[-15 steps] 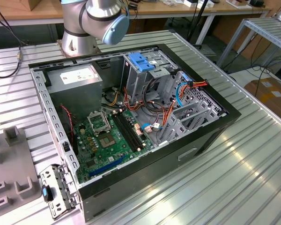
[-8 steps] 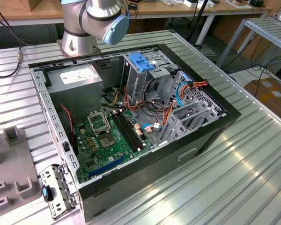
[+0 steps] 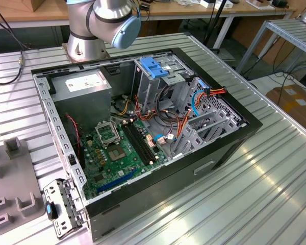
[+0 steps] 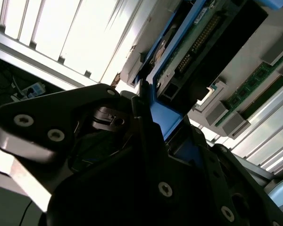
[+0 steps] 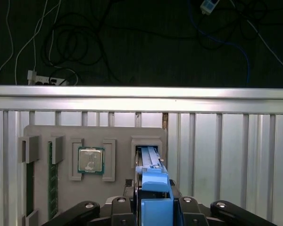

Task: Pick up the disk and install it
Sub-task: 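Pick up the disk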

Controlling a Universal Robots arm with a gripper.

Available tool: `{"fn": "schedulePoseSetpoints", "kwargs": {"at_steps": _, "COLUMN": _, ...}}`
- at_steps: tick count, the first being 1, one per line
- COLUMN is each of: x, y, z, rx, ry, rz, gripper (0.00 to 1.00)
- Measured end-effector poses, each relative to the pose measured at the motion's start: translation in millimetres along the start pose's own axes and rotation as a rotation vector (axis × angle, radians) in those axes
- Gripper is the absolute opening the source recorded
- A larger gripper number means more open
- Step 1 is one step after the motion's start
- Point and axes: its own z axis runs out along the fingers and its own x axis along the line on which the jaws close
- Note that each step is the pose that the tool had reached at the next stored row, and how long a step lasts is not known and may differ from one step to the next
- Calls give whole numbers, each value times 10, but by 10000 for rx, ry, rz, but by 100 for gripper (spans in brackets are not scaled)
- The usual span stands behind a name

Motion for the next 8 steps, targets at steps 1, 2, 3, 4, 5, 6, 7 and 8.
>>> {"fn": "schedulePoseSetpoints", "kwargs": {"at_steps": 1, "x": 0, "y": 0, "z": 0, "rx": 0, "ry": 0, "rz": 0, "gripper": 37}}
{"fn": "schedulePoseSetpoints", "kwargs": {"at_steps": 2, "x": 0, "y": 0, "z": 0, "rx": 0, "ry": 0, "rz": 0, "gripper": 37}}
{"fn": "schedulePoseSetpoints", "kwargs": {"at_steps": 3, "x": 0, "y": 0, "z": 1, "rx": 0, "ry": 0, "rz": 0, "gripper": 37}}
{"fn": "schedulePoseSetpoints", "kwargs": {"at_steps": 4, "x": 0, "y": 0, "z": 1, "rx": 0, "ry": 0, "rz": 0, "gripper": 37}}
{"fn": "schedulePoseSetpoints", "kwargs": {"at_steps": 5, "x": 0, "y": 0, "z": 1, "rx": 0, "ry": 0, "rz": 0, "gripper": 37}}
{"fn": "schedulePoseSetpoints", "kwargs": {"at_steps": 6, "x": 0, "y": 0, "z": 1, "rx": 1, "ry": -2, "rz": 0, "gripper": 37}}
{"fn": "schedulePoseSetpoints", "kwargs": {"at_steps": 7, "x": 0, "y": 0, "z": 0, "rx": 2, "ry": -3, "rz": 0, "gripper": 37}}
{"fn": "schedulePoseSetpoints", "kwargs": {"at_steps": 8, "x": 0, "y": 0, "z": 0, "rx": 3, "ry": -3, "rz": 1, "gripper": 37}}
